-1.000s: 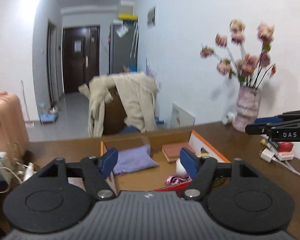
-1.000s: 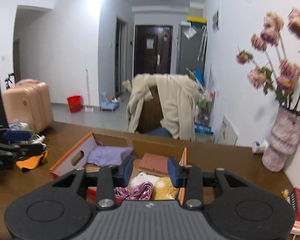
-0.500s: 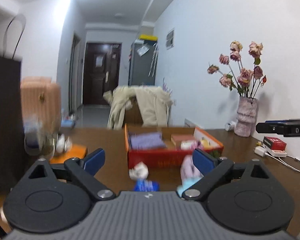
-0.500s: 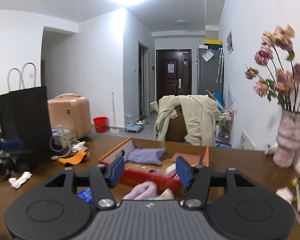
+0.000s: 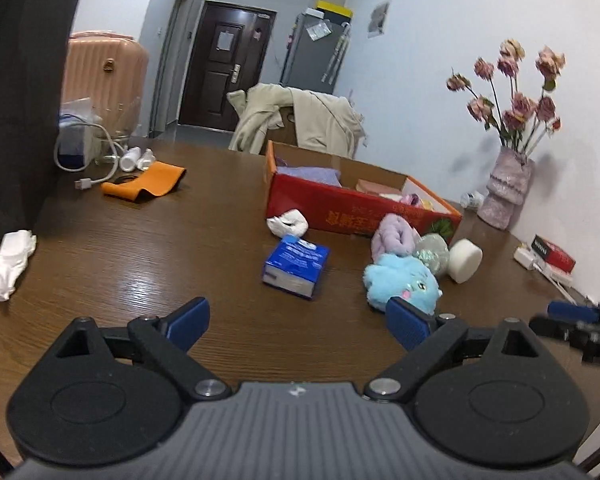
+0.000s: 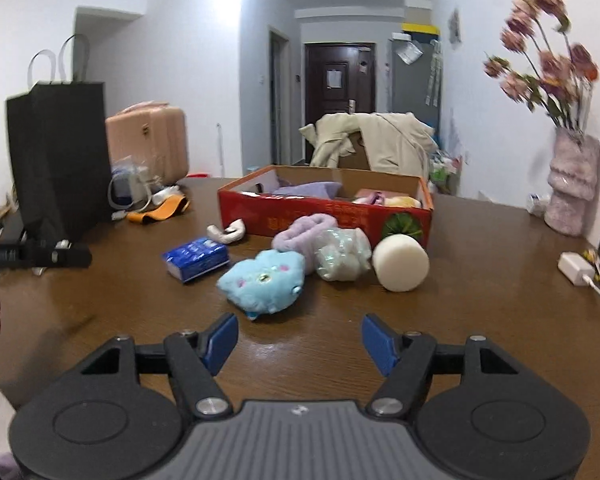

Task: Organize soft objects
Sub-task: 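Lower the right gripper onto the light-blue plush toy and grasp it, then lift the light-blue plush, carry it into the box and release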

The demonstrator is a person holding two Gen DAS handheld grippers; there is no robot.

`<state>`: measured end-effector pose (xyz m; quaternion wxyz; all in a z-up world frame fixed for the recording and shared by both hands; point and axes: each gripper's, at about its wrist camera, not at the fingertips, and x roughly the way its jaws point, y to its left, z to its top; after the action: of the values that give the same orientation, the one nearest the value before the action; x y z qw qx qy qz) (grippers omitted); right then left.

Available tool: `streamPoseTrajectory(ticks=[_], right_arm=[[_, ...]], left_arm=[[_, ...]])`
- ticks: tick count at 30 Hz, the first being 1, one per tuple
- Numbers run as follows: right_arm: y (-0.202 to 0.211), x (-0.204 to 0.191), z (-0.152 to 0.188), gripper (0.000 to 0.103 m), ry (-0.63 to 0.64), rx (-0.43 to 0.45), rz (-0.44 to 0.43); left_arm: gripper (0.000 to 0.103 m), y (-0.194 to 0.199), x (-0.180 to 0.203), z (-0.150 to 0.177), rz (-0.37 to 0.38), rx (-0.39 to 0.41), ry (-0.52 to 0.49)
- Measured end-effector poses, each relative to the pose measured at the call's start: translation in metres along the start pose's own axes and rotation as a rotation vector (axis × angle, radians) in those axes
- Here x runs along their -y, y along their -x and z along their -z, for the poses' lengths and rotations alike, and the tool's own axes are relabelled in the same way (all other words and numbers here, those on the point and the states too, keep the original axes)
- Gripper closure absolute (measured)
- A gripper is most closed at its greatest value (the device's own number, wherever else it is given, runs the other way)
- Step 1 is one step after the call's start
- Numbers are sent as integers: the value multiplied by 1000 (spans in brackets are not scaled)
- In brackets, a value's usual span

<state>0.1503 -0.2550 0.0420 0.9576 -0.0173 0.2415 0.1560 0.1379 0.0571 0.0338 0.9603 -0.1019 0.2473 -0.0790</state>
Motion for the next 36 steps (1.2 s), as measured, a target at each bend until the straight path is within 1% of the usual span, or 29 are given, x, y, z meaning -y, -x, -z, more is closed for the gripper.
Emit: streamPoseTrajectory(ticks=[3, 6, 9, 10, 14, 16, 19, 21, 23, 24, 25, 26, 27, 28, 33, 36], right_arm=[[-7, 7, -3, 35, -21, 5, -3], [-22, 13, -6, 36, -45, -22, -19], [-37, 16, -8, 41, -72, -44, -51], [-42, 17, -10, 42, -87, -49, -65], [-67, 21, -20, 45, -136, -56, -113], [-81, 23, -25, 50, -163, -64, -134], [-106, 30, -30, 53, -216, -87, -161], [-123, 33, -31, 53, -244, -106, -186], [-137, 33, -29, 54, -259, -120, -211], [-143, 32, -28, 57, -262, -124, -216], [-148, 31, -26, 63, -263, -132, -224], [-152, 31, -25, 66, -275, -131, -236], [-154, 33, -24, 72, -292, -129, -254], [-155, 34, -23, 78, -306, -128, -270], [-157, 37, -21, 78, -341, -135, -278], [-154, 34, -23, 80, -327, -138, -277]], left_arm=[[7, -10, 8, 2, 45, -23, 7], [9, -28, 16, 3, 101, -61, 28], [13, -52, 23, 0, 140, -103, 43], [16, -60, 26, -2, 150, -118, 46], [19, -94, 39, -12, 202, -158, 34], [20, -108, 45, -15, 229, -181, 17], [20, -128, 47, -15, 250, -229, 23], [23, -139, 47, -15, 252, -250, 31], [29, -148, 46, -15, 272, -259, 44], [38, -150, 45, -16, 281, -257, 47], [45, -153, 45, -16, 288, -258, 48], [46, -155, 45, -16, 298, -257, 49], [52, -157, 45, -16, 314, -259, 56], [53, -158, 44, -16, 329, -261, 61], [55, -156, 46, -14, 333, -244, 53], [57, -153, 46, -16, 331, -240, 54]])
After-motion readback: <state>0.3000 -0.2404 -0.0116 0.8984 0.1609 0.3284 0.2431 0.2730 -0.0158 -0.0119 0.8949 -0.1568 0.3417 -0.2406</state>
